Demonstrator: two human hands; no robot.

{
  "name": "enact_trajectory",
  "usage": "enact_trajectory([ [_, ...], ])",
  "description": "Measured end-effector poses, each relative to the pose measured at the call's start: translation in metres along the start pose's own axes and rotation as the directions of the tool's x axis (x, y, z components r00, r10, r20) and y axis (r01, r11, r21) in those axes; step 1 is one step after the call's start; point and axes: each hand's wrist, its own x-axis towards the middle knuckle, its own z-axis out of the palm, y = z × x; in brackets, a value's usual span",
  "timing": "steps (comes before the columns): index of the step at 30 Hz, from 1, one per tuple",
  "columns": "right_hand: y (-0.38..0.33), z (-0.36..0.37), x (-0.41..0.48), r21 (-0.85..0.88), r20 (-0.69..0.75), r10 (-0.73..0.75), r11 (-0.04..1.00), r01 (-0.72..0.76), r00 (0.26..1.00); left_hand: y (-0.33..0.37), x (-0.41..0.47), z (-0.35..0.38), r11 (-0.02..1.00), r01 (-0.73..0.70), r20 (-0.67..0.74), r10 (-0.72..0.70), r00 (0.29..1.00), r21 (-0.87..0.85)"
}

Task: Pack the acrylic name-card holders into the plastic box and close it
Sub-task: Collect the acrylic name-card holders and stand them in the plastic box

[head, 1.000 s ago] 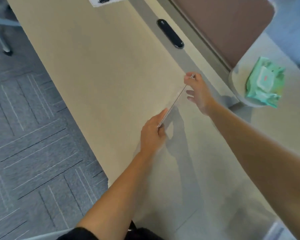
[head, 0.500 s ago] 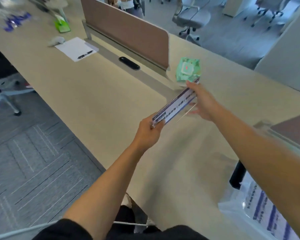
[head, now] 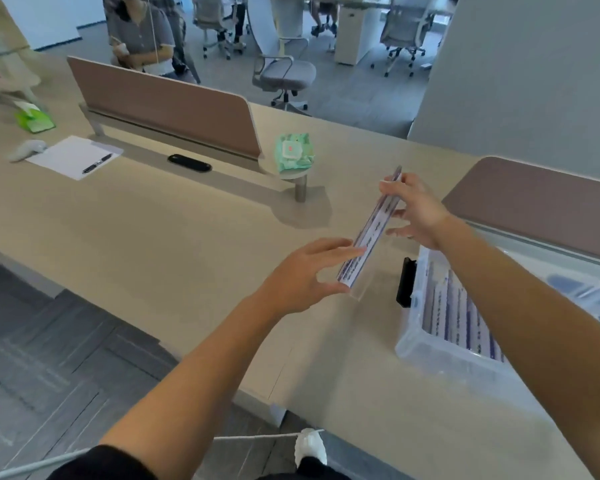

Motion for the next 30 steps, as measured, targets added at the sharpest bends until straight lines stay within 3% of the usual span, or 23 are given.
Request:
enact_trajectory([
  [7, 0.011, -0.021, -0.087, -0.15, -0.138, 0.032, 0.987, -0.053, 0.99, 0.035, -0.017, 0.037, 0.986, -0.105, 0.001, 0.106, 0.994, -0.128],
  [13, 0.009, -0.072, -0.137, -0.168, -0.265, -0.044, 0.986, -0.002, 0.963, 0.082, -0.003, 0.065, 0.952, 0.061, 0.214, 0.005, 0.977, -0.301],
  [16, 0.012, -0.102, -0.157, -0.108, -0.276, -0.053, 0.994, 0.023, 0.96, 0.095, 0.005, 0.089, 0.818, 0.287, 0.385, -0.088, 0.919, -0.498],
  [20, 0.025, -0.145, -0.171, -0.093, -0.274, -0.149, 0.987, 0.128, 0.95, 0.124, 0.024, 0.125, 0.785, 0.399, 0.538, -0.101, 0.837, -0.473],
  [25, 0.045, -0.21, -0.176, -0.148, -0.212, -0.156, 0.981, 0.126, 0.965, 0.164, 0.059, 0.183, 0.81, 0.389, 0.523, -0.121, 0.844, -0.44],
  [30, 0.063, -0.271, -0.169, -0.371, -0.254, -0.085, 0.928, -0.016, 0.964, 0.185, 0.088, 0.247, 0.78, 0.433, 0.416, -0.245, 0.876, -0.452],
])
